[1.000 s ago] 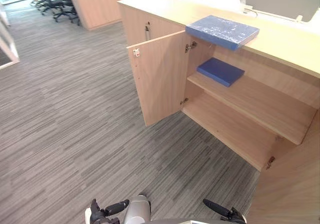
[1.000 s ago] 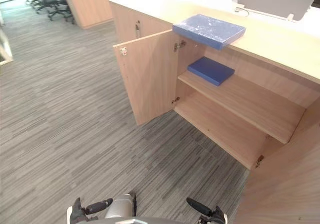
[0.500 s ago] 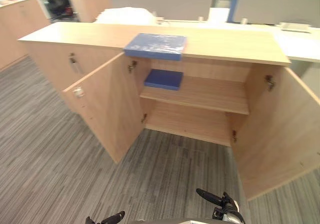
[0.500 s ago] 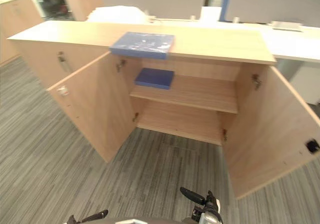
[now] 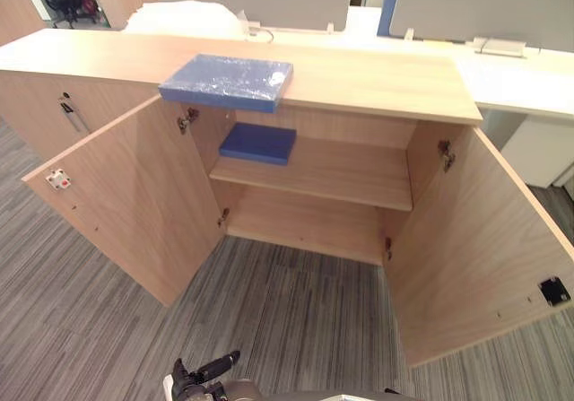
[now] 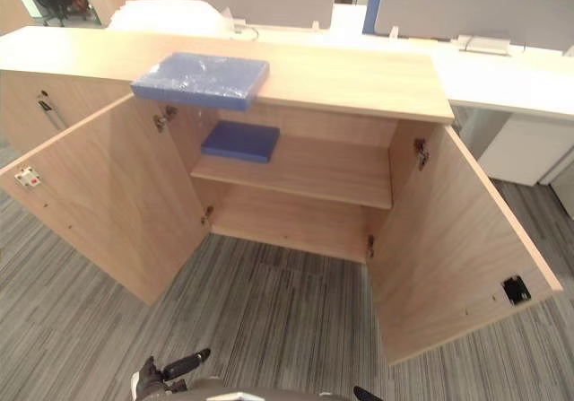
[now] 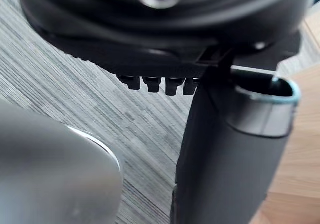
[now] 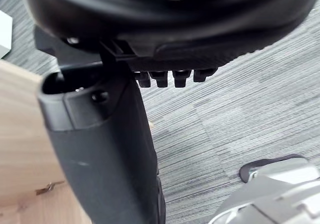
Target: Walk over to the cabinet, pick up the folder, carry it to the office cabinet, place the folder inside the office cabinet, then close the office cabinet door
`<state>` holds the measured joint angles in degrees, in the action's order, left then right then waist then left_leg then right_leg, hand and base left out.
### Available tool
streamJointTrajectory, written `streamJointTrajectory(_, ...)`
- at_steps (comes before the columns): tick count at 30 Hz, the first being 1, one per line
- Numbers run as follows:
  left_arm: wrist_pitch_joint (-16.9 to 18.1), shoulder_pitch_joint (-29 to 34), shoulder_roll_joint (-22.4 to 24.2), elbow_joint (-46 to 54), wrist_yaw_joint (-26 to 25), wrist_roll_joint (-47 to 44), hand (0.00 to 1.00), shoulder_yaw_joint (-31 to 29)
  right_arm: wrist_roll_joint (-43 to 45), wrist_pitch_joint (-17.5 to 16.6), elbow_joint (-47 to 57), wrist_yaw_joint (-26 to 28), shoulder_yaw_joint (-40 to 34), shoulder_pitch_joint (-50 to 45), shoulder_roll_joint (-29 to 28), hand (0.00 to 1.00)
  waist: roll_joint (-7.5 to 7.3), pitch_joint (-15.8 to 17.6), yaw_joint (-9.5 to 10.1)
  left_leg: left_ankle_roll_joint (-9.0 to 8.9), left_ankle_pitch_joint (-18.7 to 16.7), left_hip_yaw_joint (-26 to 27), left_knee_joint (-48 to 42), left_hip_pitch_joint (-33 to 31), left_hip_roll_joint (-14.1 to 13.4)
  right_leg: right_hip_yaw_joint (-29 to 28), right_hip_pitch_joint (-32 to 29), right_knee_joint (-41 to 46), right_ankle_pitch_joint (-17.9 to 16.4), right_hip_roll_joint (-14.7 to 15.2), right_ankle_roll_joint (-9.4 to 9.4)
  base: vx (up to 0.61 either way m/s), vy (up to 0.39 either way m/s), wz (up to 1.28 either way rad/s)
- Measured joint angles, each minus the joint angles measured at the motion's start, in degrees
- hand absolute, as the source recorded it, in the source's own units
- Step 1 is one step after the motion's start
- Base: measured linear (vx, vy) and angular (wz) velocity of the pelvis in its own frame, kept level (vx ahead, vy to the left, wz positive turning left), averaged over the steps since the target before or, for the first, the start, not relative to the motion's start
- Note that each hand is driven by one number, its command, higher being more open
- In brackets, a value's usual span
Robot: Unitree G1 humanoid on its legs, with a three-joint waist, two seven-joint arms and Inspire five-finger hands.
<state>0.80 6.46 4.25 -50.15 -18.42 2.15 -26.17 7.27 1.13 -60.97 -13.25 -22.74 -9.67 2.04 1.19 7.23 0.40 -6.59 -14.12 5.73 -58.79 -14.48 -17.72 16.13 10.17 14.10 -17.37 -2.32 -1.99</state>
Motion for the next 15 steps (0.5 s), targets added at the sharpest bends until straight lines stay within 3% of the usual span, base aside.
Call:
streamJointTrajectory(3,0.2,-0.5,0.0,1.2,0.2,-0.2,1.00,0.1,-0.4,0.1,0.0,0.1,2.1,0.5,0.3,1.00,-0.56,-0.1,1.43,1.77,-1.3,2.1,-0.1,-4.0,0.3,-2.1,3.8,-2.8,0.2,1.0,0.56,0.28,0.155,-0.36)
streamJointTrajectory(5,0.6,-1.0,-0.1,1.5,0.1,-0.7,1.00,0.1,-0.3,0.3,-0.2,-0.5,2.0,2.5,-0.4,1.00,-1.40,0.5,2.58,3.30,-0.4,2.0,14.8,-4.5,3.0,-4.0,4.9,-2.8,0.3,4.0,2.16,0.39,0.317,-0.46)
streamJointTrajectory(6,0.7,-0.9,0.0,1.2,0.1,-0.7,1.00,0.3,-0.3,0.3,0.0,-0.6,1.9,2.7,-0.4,1.00,-1.01,0.2,2.48,4.84,2.4,1.3,22.1,-3.9,4.2,-4.3,4.9,-2.5,0.2,4.6,3.19,0.39,0.350,-0.26)
streamJointTrajectory(7,0.8,-1.2,-0.8,-0.3,0.2,-1.6,1.00,0.9,-0.2,0.1,0.0,-0.6,1.6,3.5,-0.7,1.00,-1.88,0.2,2.48,4.53,7.0,0.9,28.2,-1.9,7.1,-5.5,5.0,-1.8,-0.4,6.6,5.28,0.30,0.215,0.08)
streamJointTrajectory(9,1.5,-1.2,-1.7,-1.1,-0.2,-1.6,1.00,1.2,-0.2,-0.1,0.1,-0.6,1.8,4.8,-2.6,1.00,-2.97,0.1,2.33,5.51,8.0,-0.2,31.7,-0.1,9.7,-7.9,4.6,-4.7,0.0,7.3,5.19,0.21,0.144,0.27)
streamJointTrajectory(11,1.6,-1.5,-2.4,-2.9,-1.1,-2.6,1.00,1.2,-0.4,-0.2,-0.1,-0.5,2.2,6.9,-3.8,1.00,-2.99,0.3,2.45,5.37,8.1,-3.5,32.6,1.3,13.2,-9.0,3.7,-7.6,3.3,8.0,5.61,0.11,0.121,0.44)
streamJointTrajectory(15,1.1,-1.0,-3.8,-7.0,-2.1,-2.6,1.00,1.7,-0.4,-1.4,-0.7,-0.4,2.8,8.5,-4.3,1.00,-2.11,-1.1,2.46,5.22,10.1,-2.6,41.4,5.9,15.1,-10.9,2.9,-7.2,6.2,10.0,8.96,0.09,0.055,-0.07)
